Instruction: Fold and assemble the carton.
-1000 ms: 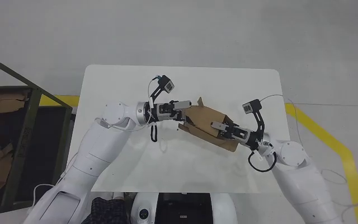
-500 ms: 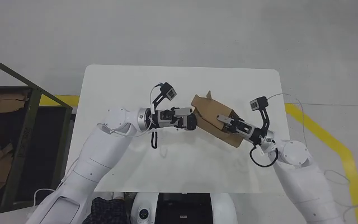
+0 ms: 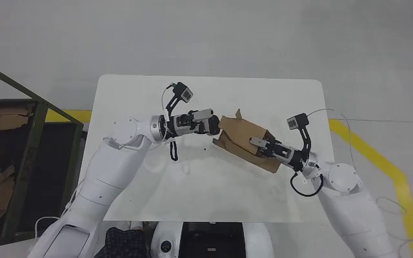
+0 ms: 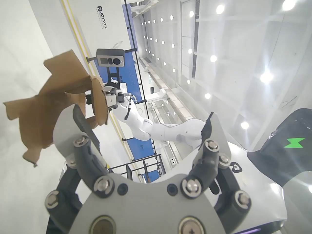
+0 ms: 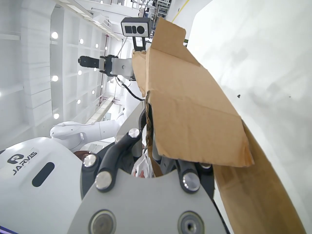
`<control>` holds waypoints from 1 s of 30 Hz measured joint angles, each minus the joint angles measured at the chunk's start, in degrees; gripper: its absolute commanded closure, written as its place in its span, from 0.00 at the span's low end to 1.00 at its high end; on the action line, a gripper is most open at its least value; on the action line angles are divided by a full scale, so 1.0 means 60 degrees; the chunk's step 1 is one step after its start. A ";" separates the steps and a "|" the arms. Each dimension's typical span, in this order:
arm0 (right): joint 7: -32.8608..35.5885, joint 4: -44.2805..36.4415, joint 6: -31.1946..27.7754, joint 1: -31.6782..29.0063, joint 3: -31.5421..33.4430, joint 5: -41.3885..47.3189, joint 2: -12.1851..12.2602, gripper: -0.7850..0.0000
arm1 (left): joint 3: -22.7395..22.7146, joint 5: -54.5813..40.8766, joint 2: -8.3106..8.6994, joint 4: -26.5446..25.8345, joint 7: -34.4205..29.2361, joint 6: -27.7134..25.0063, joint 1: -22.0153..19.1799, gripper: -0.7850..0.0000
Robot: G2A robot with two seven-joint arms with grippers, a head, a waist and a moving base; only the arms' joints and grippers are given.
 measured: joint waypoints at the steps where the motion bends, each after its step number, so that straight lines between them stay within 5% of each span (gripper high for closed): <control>1: 0.0045 -0.0077 0.0008 -0.0021 -0.0026 0.0038 -0.0001 1.00 | 0.0032 0.0056 -0.0009 0.0071 0.0051 -0.0012 -0.0034 0.00; 16: -0.0117 -0.0255 0.0130 0.0024 -0.0223 0.0055 -0.0040 1.00 | 0.0654 -0.0017 -0.0146 0.0378 -0.0258 0.0035 -0.0249 0.00; 30: -0.0621 0.0106 0.0126 0.0108 -0.0066 -0.0260 -0.0047 1.00 | 0.0463 -0.0251 -0.0094 0.0232 -0.0441 0.0297 0.0081 0.00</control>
